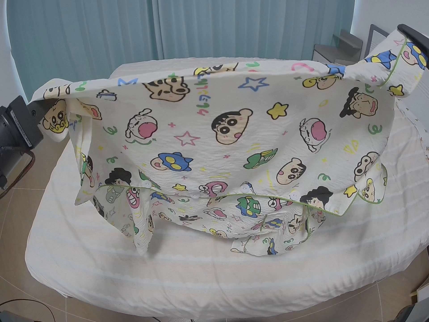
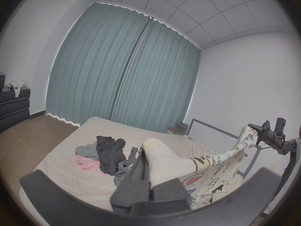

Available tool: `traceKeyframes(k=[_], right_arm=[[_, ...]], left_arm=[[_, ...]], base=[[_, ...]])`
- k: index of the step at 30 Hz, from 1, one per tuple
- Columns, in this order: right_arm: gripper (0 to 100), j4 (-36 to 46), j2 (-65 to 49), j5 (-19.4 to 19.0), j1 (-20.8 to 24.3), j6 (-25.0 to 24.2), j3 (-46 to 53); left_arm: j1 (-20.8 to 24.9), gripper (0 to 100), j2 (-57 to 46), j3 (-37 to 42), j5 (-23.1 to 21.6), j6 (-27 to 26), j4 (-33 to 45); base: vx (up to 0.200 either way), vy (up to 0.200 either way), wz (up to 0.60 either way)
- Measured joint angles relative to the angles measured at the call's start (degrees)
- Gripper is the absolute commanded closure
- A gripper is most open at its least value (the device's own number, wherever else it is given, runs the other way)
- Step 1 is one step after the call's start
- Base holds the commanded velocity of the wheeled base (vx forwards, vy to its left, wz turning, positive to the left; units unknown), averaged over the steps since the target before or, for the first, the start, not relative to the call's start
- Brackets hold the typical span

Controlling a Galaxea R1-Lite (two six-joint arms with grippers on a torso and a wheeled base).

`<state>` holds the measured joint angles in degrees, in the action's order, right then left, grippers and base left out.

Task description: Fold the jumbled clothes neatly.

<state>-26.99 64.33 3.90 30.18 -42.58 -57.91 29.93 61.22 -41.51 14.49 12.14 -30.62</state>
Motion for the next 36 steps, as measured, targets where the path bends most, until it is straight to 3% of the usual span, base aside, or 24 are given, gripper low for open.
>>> traceKeyframes(k=[17,32,36], right_arm=[[100,0.04,-1.46,-0.11,-0.39,0.18,-0.61],[100,0.12,-3.04,-2.71,-2.21,0.33,-1.13],[100,0.15,-3.25,-2.93,-2.90,0.40,-1.13]], left_arm=[[0.55,100,-0.63,0.37,0.00,-0.02,-0.02],[0.66,100,-1.05,0.67,-0.02,-0.11,-0.02],[0.66,100,-1.13,1.60,-0.07,-0.33,-0.02]], base=[[0.000,-0.200,0.00],[0.000,-0.200,0.00],[0.000,0.000,0.00]])
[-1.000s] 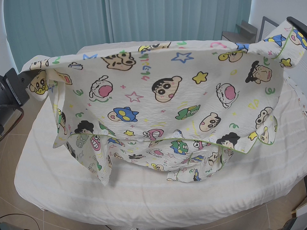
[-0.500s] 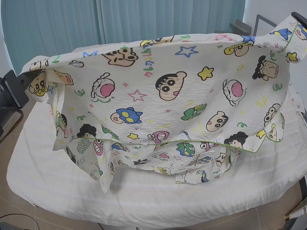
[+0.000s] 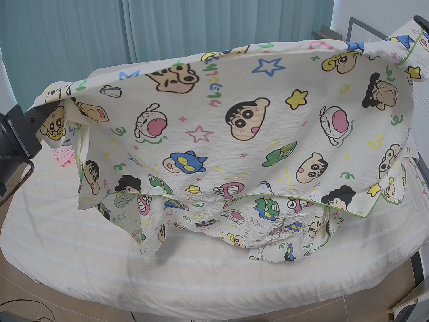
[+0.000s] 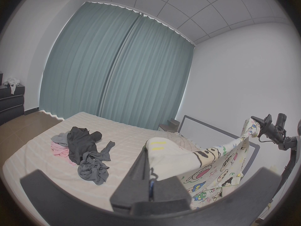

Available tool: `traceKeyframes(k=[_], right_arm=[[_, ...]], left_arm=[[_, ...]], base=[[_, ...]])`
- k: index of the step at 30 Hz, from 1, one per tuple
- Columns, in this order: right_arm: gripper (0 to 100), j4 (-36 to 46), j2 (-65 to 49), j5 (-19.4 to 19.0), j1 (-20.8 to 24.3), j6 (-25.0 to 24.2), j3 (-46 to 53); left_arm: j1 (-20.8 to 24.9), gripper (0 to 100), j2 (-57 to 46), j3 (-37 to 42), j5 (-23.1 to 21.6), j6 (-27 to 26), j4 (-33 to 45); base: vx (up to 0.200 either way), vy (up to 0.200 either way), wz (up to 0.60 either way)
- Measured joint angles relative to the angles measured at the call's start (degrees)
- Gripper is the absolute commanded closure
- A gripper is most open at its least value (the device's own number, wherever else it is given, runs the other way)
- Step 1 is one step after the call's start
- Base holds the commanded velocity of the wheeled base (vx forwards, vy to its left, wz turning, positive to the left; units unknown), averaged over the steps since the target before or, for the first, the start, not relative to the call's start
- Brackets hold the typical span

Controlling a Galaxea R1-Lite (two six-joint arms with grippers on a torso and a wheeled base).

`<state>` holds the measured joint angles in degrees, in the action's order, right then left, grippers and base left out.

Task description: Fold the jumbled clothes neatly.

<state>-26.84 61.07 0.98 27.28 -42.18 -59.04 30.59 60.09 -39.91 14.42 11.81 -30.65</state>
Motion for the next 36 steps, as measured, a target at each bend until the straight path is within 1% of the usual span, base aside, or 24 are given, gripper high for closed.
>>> traceKeyframes(k=[5,32,36], right_arm=[[100,0.07,-0.17,0.00,-0.27,-0.05,0.33],[100,0.13,-3.33,-0.29,-0.33,0.13,2.21],[100,0.13,-3.44,-0.32,-0.55,0.39,2.46]], left_arm=[[0.00,100,-0.09,1.46,0.02,-0.07,0.02],[0.04,100,-4.05,5.29,-0.04,0.12,0.24],[-0.02,100,-4.14,6.23,-0.04,0.12,0.27]], base=[[0.000,0.000,0.00],[-0.200,0.000,0.00],[0.000,0.000,0.00]])
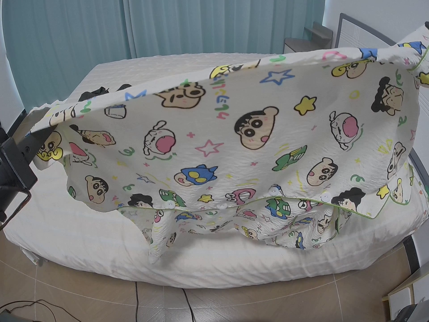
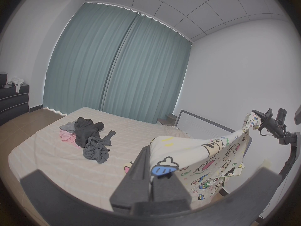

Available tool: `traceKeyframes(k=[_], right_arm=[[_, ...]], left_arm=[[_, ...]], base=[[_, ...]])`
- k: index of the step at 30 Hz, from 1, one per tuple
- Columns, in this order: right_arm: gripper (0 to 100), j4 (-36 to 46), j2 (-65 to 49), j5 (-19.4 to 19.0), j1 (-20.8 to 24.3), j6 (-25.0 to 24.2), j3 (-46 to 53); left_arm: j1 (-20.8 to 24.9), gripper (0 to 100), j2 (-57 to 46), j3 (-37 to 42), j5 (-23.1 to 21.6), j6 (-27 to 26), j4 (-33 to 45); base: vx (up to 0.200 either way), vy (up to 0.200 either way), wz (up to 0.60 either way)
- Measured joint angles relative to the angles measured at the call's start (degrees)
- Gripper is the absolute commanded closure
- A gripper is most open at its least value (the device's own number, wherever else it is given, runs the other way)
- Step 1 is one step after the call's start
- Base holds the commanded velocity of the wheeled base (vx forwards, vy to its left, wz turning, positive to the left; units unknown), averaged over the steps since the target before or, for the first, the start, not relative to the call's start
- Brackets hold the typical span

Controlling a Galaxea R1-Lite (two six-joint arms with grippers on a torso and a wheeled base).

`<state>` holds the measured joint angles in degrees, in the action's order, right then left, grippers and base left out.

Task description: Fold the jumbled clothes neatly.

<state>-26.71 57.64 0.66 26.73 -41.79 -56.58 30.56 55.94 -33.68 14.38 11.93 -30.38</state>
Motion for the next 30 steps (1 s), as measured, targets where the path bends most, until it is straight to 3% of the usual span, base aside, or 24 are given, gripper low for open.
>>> traceKeyframes(k=[14,23,30], right_arm=[[100,-0.71,3.35,-4.18,-9.57,0.44,5.29],[100,-1.78,6.12,-4.29,-11.25,0.30,9.39],[100,-5.61,8.24,-4.32,-13.02,0.27,11.63]], left_arm=[[-0.44,100,2.13,2.54,0.09,0.33,-0.07],[-0.66,100,7.53,4.33,0.11,0.57,-0.29],[-1.40,100,13.43,3.75,0.11,0.68,-3.10]], base=[[0.000,0.000,0.00],[0.000,0.000,0.00],[0.200,0.000,0.00]])
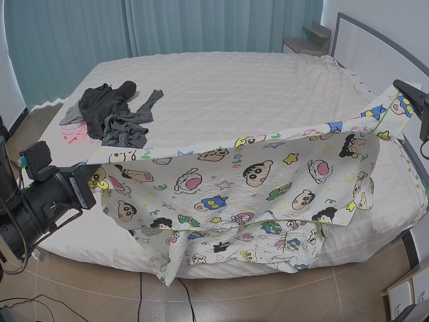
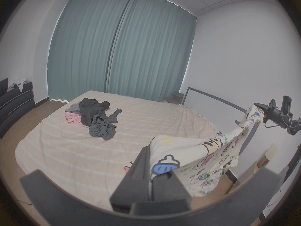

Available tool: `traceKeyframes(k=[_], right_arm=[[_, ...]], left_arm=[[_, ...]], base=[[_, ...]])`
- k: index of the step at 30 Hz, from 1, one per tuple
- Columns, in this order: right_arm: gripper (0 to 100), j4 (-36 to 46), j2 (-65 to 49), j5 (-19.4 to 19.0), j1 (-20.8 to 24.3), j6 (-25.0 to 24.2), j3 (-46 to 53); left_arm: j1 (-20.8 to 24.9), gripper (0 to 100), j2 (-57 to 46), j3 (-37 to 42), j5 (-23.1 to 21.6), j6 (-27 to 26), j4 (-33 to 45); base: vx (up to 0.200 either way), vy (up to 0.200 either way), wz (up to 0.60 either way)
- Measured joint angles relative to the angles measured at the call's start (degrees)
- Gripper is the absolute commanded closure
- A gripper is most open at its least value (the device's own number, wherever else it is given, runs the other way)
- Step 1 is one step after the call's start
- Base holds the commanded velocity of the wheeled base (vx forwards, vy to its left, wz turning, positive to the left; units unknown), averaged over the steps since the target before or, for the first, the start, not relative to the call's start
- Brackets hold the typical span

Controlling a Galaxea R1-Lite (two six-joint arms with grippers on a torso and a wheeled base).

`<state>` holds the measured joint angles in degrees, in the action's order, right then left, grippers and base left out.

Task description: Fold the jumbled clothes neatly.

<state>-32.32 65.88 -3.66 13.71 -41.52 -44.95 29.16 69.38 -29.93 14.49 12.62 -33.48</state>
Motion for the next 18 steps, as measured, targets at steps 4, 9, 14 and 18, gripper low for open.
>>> traceKeyframes(k=[4,9,14,18], right_arm=[[100,-1.80,1.67,-0.01,-1.58,0.02,0.66],[100,-4.46,4.18,-0.01,-3.13,0.15,0.90],[100,-8.35,7.66,-0.01,-4.62,0.44,0.71],[100,-11.09,11.07,0.11,-5.29,0.66,0.24]], left_arm=[[-0.66,100,4.30,-1.24,0.11,-0.13,-4.16],[-1.19,100,9.95,-4.57,1.24,-0.22,-6.34],[-1.44,100,15.37,-8.59,2.11,-0.13,-6.73],[-1.90,100,19.74,-11.69,2.30,-0.04,-6.78]], base=[[0.200,0.000,0.00],[0.200,0.000,0.00],[0.200,0.000,0.00],[0.200,0.000,0.00]])
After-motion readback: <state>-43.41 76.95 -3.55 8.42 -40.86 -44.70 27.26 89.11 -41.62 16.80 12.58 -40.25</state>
